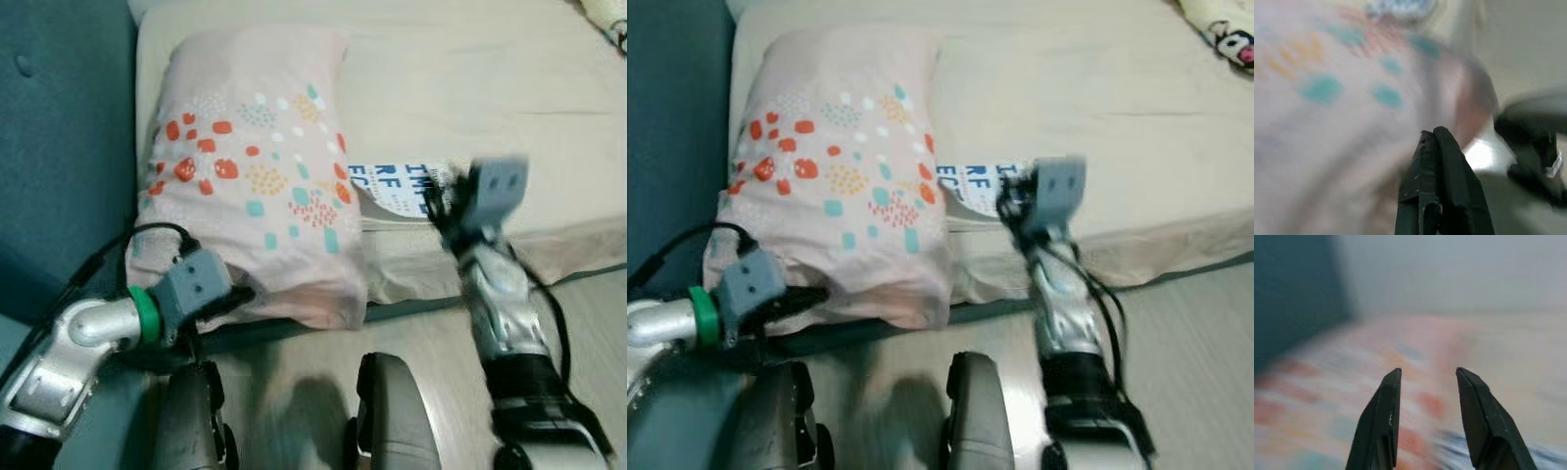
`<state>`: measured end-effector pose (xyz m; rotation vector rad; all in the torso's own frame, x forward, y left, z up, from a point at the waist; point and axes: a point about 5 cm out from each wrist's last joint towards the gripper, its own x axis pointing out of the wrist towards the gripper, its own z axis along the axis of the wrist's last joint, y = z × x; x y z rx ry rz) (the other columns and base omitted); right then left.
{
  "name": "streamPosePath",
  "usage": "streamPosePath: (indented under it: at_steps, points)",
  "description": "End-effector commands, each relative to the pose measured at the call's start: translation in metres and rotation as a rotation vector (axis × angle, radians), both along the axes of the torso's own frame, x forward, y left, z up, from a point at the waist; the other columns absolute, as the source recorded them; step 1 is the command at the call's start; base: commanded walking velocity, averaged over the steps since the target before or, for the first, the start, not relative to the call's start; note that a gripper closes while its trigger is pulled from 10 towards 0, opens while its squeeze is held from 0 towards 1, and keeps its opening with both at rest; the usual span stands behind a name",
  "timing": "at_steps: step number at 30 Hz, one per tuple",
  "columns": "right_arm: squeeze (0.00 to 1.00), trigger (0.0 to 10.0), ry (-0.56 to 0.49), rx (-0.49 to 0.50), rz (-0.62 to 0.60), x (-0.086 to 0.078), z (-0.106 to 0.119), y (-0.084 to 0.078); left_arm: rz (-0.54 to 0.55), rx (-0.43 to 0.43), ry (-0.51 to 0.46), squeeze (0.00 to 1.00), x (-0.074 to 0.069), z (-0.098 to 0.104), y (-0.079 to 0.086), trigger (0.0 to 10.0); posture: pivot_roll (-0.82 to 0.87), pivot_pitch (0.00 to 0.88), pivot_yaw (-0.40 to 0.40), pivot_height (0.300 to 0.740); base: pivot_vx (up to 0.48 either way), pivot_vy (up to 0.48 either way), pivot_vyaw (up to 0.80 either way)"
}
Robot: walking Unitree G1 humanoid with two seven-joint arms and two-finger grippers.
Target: Clean up the room
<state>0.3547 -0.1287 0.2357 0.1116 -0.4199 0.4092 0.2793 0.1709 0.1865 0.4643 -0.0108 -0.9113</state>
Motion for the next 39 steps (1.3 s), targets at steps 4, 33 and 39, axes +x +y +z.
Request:
streamPosePath:
  at_steps: [4, 33, 39]
  points:
    - [0.00, 10.0, 0.153, 0.001, 0.224, -0.007, -0.033, 0.040, 0.005, -0.052, -0.001, 0.00, -0.003, 0.006, -0.003, 10.0, 0.05, 0.162, 0.022, 0.576, 0.000, 0.000, 0.00]
    - [0.00, 10.0, 0.597, -0.021, -0.029, -0.017, -0.131, -0.023, 0.360, 0.122, 0.033, 0.00, 0.027, -0.058, 0.001, 10.0, 0.03, 0.166, 0.035, 0.576, 0.000, 0.000, 0.00]
    - [0.00, 10.0, 0.475, 0.047, 0.076, -0.026, -0.105, -0.026, 0.262, -0.039, 0.032, 0.00, 0.016, -0.028, 0.001, 10.0, 0.03, 0.162, 0.036, 0.576, 0.000, 0.000, 0.00]
